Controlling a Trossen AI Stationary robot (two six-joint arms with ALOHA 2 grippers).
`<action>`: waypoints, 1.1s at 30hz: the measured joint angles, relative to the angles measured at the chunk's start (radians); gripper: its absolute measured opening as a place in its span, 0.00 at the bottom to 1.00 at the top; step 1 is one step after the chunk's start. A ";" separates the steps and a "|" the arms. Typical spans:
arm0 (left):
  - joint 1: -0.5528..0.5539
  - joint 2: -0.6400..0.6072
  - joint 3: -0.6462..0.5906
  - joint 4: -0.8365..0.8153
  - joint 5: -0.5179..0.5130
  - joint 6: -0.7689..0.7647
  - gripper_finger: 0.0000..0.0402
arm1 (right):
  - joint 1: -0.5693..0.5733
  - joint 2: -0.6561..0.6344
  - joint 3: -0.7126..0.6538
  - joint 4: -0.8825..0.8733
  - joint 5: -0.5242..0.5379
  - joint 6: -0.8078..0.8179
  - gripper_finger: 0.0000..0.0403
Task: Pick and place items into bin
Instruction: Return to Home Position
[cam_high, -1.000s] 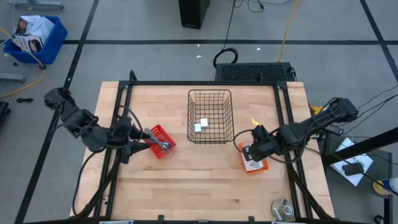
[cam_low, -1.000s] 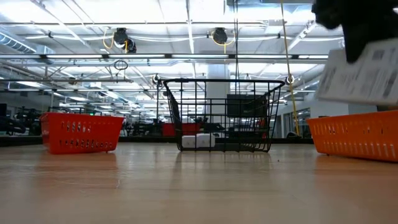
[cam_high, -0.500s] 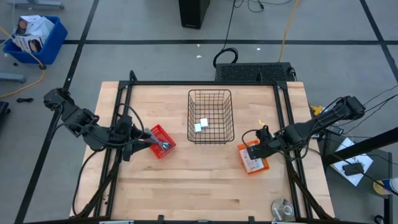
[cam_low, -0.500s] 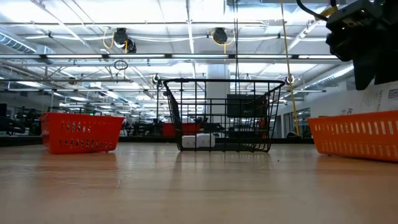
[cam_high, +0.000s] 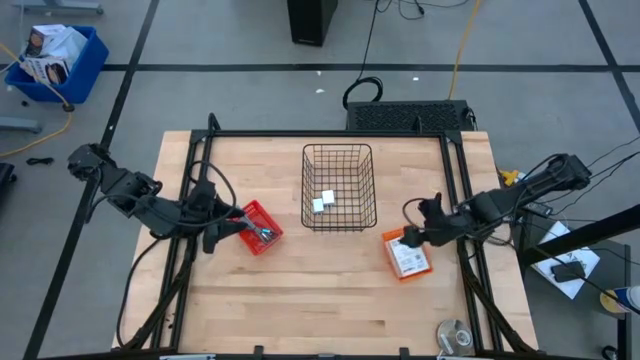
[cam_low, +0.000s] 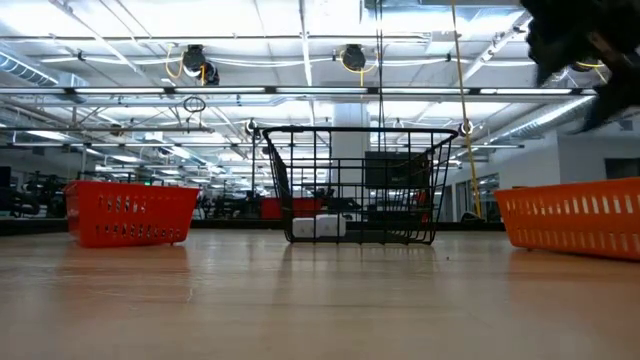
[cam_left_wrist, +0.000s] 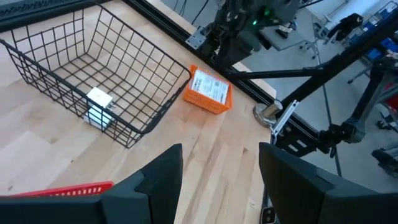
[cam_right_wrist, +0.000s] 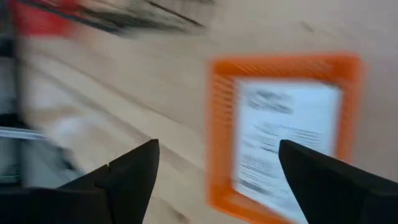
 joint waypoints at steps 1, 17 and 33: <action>0.004 0.000 0.000 0.000 0.001 0.006 0.53 | 0.000 -0.013 0.004 0.029 0.031 -0.012 0.81; 0.045 -0.010 -0.046 0.025 0.001 0.231 0.53 | -0.005 -0.091 0.011 0.310 0.277 -0.419 0.77; 0.082 -0.262 -0.764 1.045 0.102 0.588 0.53 | -0.011 -0.286 -0.283 0.880 0.399 -1.099 0.77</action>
